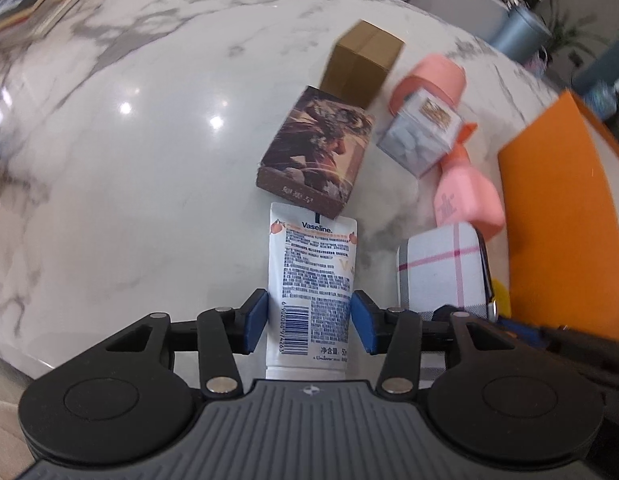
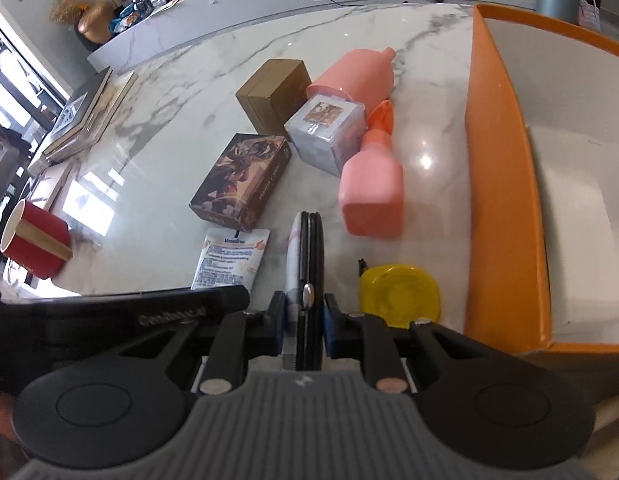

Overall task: Organize rigid objects
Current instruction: 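Lift the Vaseline tube and plaid case and carry them toward the orange box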

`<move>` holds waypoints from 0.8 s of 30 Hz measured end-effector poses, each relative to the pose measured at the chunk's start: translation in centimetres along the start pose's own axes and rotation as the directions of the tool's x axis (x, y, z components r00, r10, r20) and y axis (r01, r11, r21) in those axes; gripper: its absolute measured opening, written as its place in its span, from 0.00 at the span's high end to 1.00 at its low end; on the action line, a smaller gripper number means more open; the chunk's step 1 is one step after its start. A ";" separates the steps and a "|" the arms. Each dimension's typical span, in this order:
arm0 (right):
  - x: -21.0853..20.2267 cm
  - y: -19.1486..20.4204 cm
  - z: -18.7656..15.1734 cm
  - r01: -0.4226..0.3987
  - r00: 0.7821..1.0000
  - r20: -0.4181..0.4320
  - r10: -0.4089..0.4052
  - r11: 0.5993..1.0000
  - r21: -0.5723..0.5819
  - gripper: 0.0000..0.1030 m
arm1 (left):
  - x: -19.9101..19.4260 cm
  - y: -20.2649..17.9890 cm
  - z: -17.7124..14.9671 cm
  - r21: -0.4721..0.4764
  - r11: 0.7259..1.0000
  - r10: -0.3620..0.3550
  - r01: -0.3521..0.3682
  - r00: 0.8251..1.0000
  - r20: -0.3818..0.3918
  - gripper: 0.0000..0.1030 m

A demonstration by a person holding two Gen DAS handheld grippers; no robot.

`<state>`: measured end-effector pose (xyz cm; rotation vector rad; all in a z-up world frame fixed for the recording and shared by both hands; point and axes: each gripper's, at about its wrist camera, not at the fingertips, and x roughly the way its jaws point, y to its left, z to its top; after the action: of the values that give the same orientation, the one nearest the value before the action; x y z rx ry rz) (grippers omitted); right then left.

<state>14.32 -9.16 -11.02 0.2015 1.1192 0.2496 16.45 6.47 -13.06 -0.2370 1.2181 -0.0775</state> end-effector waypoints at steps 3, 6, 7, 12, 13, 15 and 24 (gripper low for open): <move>0.0 -0.4 0.0 0.004 1.000 0.000 -0.004 1.000 0.002 0.83 | 0.1 -0.7 -0.2 0.052 0.998 0.036 -0.036 0.999 0.000 0.44; -0.2 -0.5 0.0 0.019 1.000 0.003 -0.019 1.000 -0.003 0.83 | 0.2 -1.5 -0.5 0.102 0.992 0.073 -0.073 0.997 0.002 0.44; -0.2 -0.5 0.0 0.022 1.000 0.003 -0.022 1.000 -0.004 0.83 | 0.3 -1.8 -0.6 0.123 0.988 0.089 -0.089 0.996 0.004 0.44; -0.3 -0.5 0.0 0.025 1.000 0.001 -0.025 1.000 -0.007 0.83 | 0.6 -2.8 -0.8 0.175 0.973 0.150 -0.150 0.989 0.008 0.44; -0.3 -0.5 0.0 0.027 1.000 0.001 -0.027 1.000 -0.008 0.83 | 0.7 -3.0 -0.8 0.181 0.970 0.161 -0.160 0.987 0.009 0.44; -0.4 -0.3 -0.1 0.020 1.000 0.004 -0.020 1.000 -0.017 0.83 | 0.7 -3.1 -0.8 0.184 0.969 0.168 -0.166 0.986 0.009 0.48; -1.6 0.9 0.0 0.001 0.999 0.044 0.003 0.996 -0.089 0.84 | -1.0 -0.6 -0.5 0.037 0.999 0.031 -0.032 0.999 0.035 0.50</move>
<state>13.52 -8.78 -9.39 0.1282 1.0620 0.2940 15.71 5.97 -12.15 -0.1859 1.1846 -0.0681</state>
